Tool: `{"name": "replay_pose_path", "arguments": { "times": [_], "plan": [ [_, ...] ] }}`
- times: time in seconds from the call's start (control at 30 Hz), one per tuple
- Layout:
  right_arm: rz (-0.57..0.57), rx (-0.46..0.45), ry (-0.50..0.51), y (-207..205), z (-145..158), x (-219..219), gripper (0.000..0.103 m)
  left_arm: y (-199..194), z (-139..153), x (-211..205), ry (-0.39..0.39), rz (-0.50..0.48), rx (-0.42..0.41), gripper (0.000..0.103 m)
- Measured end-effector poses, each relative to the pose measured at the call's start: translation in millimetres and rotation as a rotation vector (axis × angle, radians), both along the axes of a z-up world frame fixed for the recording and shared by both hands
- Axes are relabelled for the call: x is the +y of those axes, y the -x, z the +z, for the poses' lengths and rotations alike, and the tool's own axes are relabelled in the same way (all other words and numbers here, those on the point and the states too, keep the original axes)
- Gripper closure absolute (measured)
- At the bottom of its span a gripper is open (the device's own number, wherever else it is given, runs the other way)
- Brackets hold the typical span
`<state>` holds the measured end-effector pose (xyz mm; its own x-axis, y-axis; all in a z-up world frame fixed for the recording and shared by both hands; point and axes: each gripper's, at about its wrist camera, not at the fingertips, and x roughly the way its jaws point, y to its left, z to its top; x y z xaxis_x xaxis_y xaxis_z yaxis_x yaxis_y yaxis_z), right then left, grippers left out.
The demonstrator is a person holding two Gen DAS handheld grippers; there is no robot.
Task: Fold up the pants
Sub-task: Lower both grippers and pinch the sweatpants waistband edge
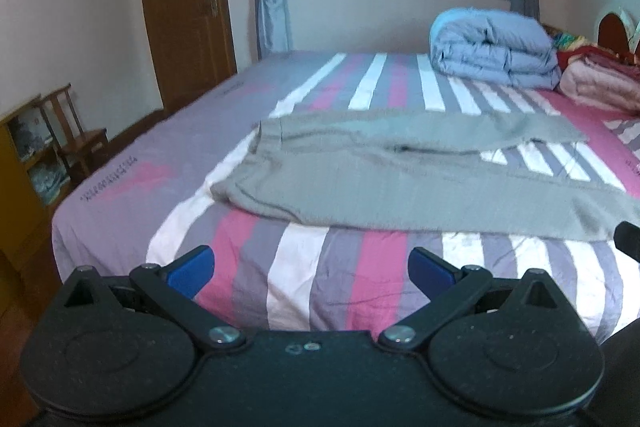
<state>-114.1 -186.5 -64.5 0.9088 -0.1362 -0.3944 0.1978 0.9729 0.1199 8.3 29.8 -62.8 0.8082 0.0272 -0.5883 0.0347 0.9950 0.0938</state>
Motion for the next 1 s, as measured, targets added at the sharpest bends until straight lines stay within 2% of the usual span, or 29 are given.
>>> {"name": "replay_pose_path", "arguments": {
  "times": [0.2, 0.43, 0.57, 0.7, 0.9, 0.93, 1.0],
  "plan": [
    [0.057, 0.054, -0.053, -26.8, -21.6, -14.3, 0.000, -45.9, -0.9, 2.7, -0.005, 0.032, 0.048, 0.006],
    [0.168, 0.038, -0.047, -87.1, -4.4, -36.6, 0.000, -123.6, 26.7, 6.7, -0.014, 0.054, 0.053, 0.006],
    [0.260, 0.030, -0.025, -135.5, 7.3, -45.7, 0.000, -172.8, 45.8, 4.3, -0.039, 0.038, 0.030, 0.006],
    [0.342, 0.046, -0.024, -193.5, 15.7, -55.8, 0.000, -230.6, 52.2, 9.1, -0.061, 0.019, 0.043, 0.006],
    [0.468, 0.100, 0.006, -297.7, 17.6, -60.9, 0.000, -326.1, 31.3, 32.7, -0.107, 0.030, 0.126, 0.007],
    [0.495, 0.121, 0.028, -319.6, 15.3, -58.4, 0.000, -345.6, 24.4, 40.0, -0.113, 0.050, 0.152, 0.011],
    [0.545, 0.157, 0.075, -359.3, 6.9, -51.9, 0.000, -376.9, 12.3, 54.0, -0.097, 0.088, 0.183, 0.011]
  ]
}}
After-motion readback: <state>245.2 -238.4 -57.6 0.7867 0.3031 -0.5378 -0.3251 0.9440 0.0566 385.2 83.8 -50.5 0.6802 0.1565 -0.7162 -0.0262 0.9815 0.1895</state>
